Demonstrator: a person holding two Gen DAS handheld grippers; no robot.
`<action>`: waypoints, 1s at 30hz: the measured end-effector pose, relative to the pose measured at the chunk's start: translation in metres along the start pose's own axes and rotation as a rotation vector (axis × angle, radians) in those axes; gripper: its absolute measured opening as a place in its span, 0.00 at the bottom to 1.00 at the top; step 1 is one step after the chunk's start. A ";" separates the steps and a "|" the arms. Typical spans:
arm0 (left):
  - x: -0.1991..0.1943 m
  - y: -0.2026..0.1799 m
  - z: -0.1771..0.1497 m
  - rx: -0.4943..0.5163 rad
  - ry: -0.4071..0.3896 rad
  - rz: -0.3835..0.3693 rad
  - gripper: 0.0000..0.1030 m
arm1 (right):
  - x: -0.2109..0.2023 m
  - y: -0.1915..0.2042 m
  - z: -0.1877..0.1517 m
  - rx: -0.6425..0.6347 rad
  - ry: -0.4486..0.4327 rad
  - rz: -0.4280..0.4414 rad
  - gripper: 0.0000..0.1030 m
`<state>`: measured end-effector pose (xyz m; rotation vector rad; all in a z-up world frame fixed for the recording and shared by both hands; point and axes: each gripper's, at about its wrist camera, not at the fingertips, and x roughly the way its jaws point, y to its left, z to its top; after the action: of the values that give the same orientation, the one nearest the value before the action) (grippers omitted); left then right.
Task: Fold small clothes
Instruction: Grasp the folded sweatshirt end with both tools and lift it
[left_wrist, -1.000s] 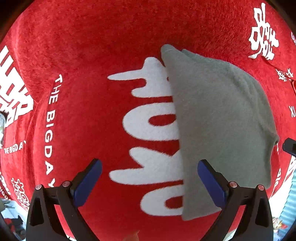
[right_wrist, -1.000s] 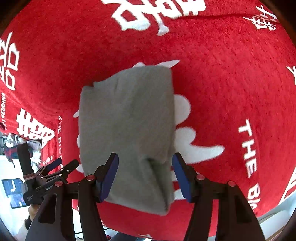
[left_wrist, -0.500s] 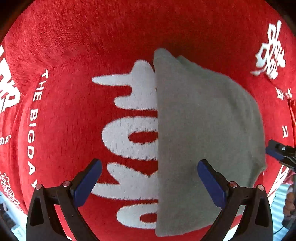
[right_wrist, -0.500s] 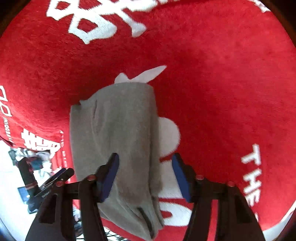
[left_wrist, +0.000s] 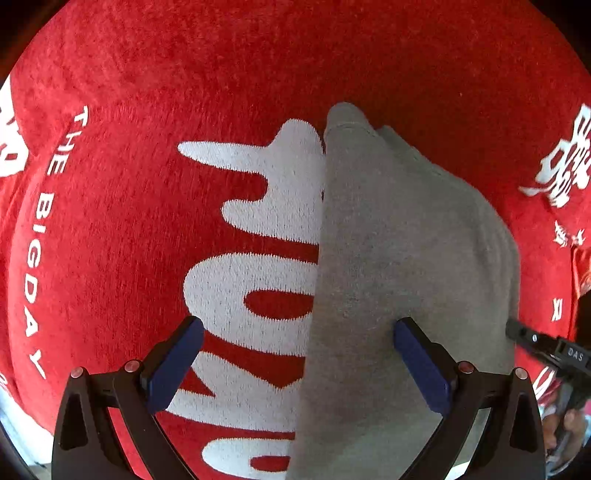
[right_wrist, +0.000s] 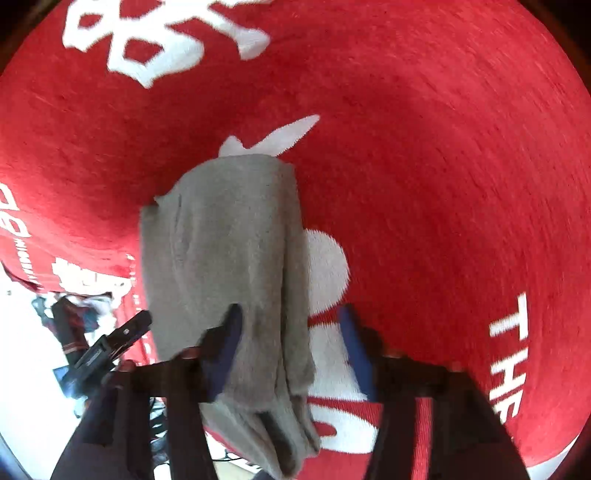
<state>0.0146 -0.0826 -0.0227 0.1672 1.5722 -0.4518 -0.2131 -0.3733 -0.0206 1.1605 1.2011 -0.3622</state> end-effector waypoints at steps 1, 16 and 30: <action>-0.001 0.003 0.001 0.005 -0.004 -0.013 1.00 | -0.002 -0.003 -0.002 0.004 0.008 0.036 0.60; 0.027 0.011 0.018 0.178 0.164 -0.339 1.00 | 0.045 -0.016 -0.005 -0.003 0.164 0.350 0.60; 0.025 -0.032 0.003 0.251 0.038 -0.253 0.77 | 0.066 0.025 -0.008 -0.025 0.138 0.305 0.35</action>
<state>0.0031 -0.1174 -0.0417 0.1699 1.5771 -0.8495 -0.1733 -0.3339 -0.0640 1.3403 1.1216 -0.0369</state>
